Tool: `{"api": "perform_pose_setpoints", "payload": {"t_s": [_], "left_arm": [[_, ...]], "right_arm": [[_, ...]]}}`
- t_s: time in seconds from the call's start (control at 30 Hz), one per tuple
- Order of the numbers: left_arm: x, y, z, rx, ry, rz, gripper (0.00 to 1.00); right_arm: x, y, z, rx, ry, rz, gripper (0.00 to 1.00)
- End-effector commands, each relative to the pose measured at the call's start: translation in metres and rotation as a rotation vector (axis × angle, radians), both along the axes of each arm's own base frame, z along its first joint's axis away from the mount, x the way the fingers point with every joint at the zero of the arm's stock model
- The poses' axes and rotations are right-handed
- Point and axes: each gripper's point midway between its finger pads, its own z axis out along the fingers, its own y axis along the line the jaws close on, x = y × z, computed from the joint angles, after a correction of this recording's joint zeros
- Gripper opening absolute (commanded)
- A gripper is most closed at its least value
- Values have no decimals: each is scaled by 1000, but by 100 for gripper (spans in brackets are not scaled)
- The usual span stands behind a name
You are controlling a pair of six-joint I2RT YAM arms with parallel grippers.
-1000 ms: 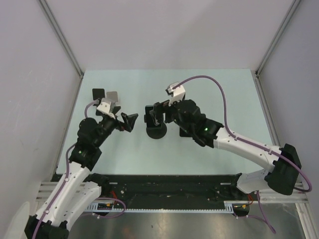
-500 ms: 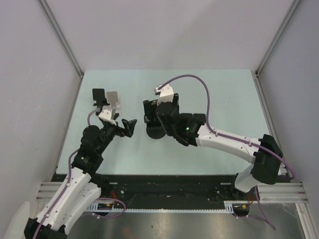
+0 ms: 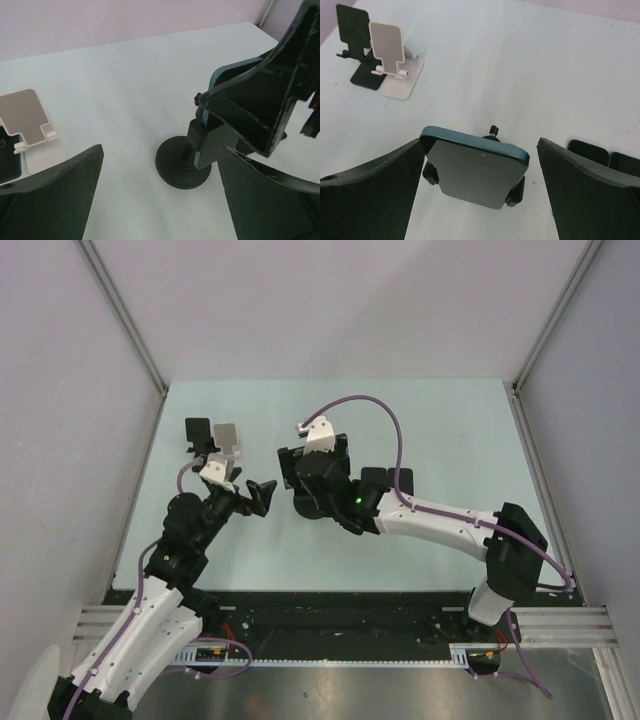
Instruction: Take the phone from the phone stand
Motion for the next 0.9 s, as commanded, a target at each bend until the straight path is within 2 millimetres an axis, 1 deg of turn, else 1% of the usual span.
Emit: {"api": "perform_pose_setpoints", "payload": {"t_s": [0.0,0.07,0.13,0.17,0.2,0.23,0.3,0.33,0.37,0.4,0.43,0.47,0.5,0.53,0.57,0.63,0.67,0.73,0.77,0.8,0.83,0.87], "left_arm": [[1,-3,10,-29,-39,-7,100],[2,-4,9,-29,-36,-8,100],[2,-5,9,-28,-33,-11,100],[2,-5,9,-26,-33,-14,100],[2,-6,9,-28,-33,-16,100],[2,-6,9,-25,-34,-19,100],[2,-8,7,-20,-30,-28,100],[2,-8,7,-20,-28,-33,100],[2,-10,6,-14,-28,-44,100],[1,-12,6,-9,-29,-56,100],[1,-14,7,-6,-31,-69,100],[-1,-19,4,5,-25,-99,100],[-1,-21,4,10,-24,-114,100],[-1,-23,4,13,-23,-126,100],[-1,-26,1,24,-16,-143,100],[-4,-33,2,35,-19,-190,100],[-3,-35,-1,42,-10,-203,100],[-5,-41,-2,55,-12,-248,100],[-4,-44,-6,62,2,-261,100],[-8,-49,-8,69,4,-300,100],[-8,-51,-8,84,-5,-321,100],[-8,-55,-14,87,17,-344,100]], "right_arm": [[9,6,11,54,-22,-47,99],[11,5,3,29,-21,-61,98],[12,5,0,23,-22,-73,93],[13,4,-1,21,-20,-76,87],[12,4,-1,22,-21,-73,85],[12,4,0,13,-24,-71,73],[12,5,1,8,-24,-58,63],[12,4,4,9,-28,-51,50],[13,7,11,35,-40,-38,43],[11,13,13,42,-36,4,36],[10,15,14,26,-40,37,23],[12,14,18,30,-42,52,15],[11,17,21,38,-40,84,7],[11,18,22,33,-38,116,0],[14,14,25,22,-47,138,0],[12,18,26,19,-46,225,0],[13,15,22,1,-52,254,0],[15,11,26,23,-48,339,0],[8,17,27,46,-34,426,0],[15,4,26,53,-26,436,0],[13,3,26,59,-24,478,0],[4,7,26,68,-14,569,0]]}}
